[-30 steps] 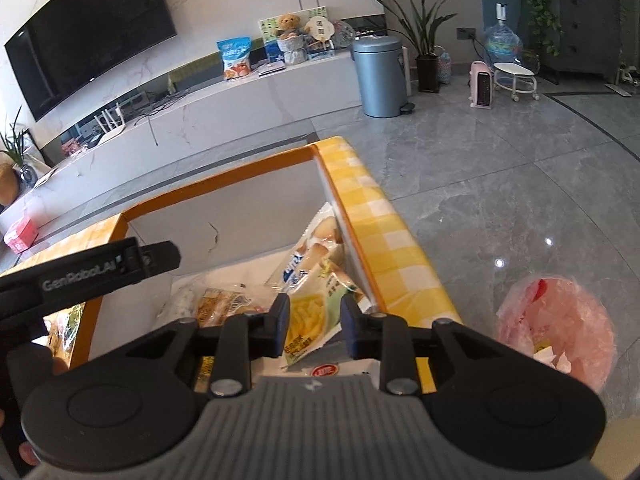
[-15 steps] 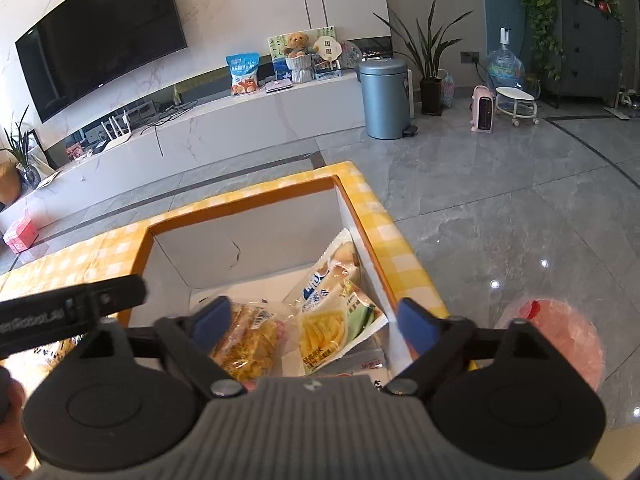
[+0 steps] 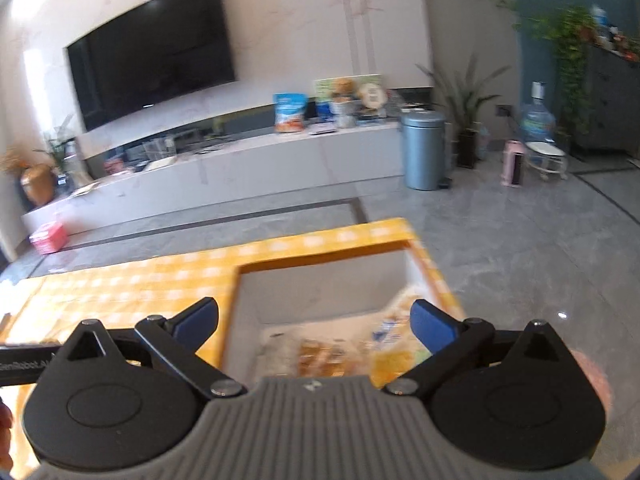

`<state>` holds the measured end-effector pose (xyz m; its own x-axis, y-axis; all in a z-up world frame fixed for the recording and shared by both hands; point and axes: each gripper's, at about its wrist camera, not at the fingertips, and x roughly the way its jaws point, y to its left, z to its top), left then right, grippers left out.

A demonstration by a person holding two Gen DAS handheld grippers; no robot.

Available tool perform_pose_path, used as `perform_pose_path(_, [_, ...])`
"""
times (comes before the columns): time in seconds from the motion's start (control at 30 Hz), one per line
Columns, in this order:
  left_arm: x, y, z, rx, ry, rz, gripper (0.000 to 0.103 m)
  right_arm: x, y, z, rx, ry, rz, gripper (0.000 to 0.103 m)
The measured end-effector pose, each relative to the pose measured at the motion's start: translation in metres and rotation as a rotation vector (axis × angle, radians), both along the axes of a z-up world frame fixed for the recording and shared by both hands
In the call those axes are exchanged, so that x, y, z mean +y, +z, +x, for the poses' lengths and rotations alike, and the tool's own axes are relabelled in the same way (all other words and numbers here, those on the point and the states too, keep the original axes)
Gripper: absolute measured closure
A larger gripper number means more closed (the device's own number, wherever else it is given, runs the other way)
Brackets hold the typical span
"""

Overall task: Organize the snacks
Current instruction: 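Move both grippers back over the remaining snacks on the tablecloth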

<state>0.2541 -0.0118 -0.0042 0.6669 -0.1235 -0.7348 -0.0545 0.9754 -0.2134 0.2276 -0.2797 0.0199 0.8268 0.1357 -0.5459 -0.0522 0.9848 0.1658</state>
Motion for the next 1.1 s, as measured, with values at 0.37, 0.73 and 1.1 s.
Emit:
perform_pose_path(0.37, [0.097,-0.039,-0.011,0.101,0.143,-0.001,0.005,0.090,-0.007,0.008,0.004,0.260,-0.016,0.003])
perform_pose_path(0.73, [0.146,-0.082,-0.006,0.144,0.159,-0.052,0.010,0.161,-0.047,0.026,0.117,0.338,-0.118,0.003])
perform_pose_path(1.1, [0.201,-0.107,-0.004,0.215,0.214,-0.102,0.013,0.270,-0.069,0.035,-0.080,0.841,-0.509,0.003])
